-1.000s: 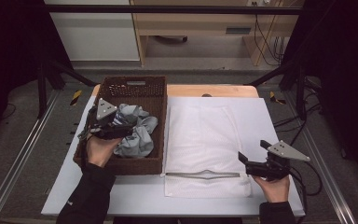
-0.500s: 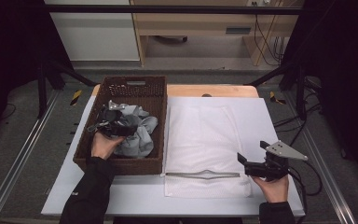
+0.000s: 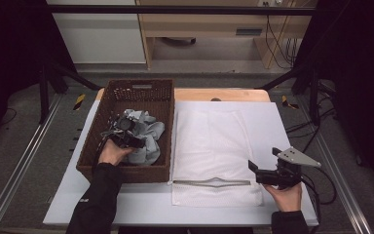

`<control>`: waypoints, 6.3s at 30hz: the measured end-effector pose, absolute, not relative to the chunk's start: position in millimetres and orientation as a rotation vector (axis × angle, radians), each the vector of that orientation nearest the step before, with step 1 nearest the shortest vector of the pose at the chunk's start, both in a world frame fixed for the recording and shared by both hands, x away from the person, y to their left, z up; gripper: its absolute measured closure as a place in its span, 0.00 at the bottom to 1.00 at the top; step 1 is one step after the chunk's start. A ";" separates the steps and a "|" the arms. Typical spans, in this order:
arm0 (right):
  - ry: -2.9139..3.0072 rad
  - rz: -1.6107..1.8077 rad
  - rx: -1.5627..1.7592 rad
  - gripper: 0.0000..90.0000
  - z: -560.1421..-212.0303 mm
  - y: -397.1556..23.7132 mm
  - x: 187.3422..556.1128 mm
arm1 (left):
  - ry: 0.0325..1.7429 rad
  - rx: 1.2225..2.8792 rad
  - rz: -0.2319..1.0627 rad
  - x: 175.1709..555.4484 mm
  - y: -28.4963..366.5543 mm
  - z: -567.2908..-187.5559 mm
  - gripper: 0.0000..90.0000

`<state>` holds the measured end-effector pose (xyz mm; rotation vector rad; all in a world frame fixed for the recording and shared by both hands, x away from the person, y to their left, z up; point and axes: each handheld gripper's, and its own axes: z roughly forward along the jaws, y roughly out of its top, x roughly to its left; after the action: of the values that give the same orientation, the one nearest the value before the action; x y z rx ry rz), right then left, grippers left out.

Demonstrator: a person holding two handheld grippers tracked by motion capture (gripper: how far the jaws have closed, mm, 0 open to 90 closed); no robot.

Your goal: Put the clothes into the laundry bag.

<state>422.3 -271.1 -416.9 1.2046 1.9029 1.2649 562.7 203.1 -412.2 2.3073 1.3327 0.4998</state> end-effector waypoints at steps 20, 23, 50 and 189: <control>1.900 1.257 1.218 0.02 -415.8 -273.0 421.7 | 1.393 2.393 0.272 566.9 203.6 -424.3 0.69; 1.903 1.256 1.218 0.03 -415.8 -273.5 421.7 | 1.384 2.394 0.295 565.7 204.6 -421.4 0.75; 1.901 1.254 1.220 0.04 -414.8 -275.9 421.3 | 1.149 1.746 0.762 519.7 233.7 -366.1 0.80; 2.092 1.271 1.163 0.05 -429.4 -215.3 448.6 | 0.663 2.115 0.370 385.7 81.0 -468.1 0.74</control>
<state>448.6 -215.3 -429.4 1.1631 2.0920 1.2713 385.7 81.0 -468.1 2.1147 0.6629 0.3703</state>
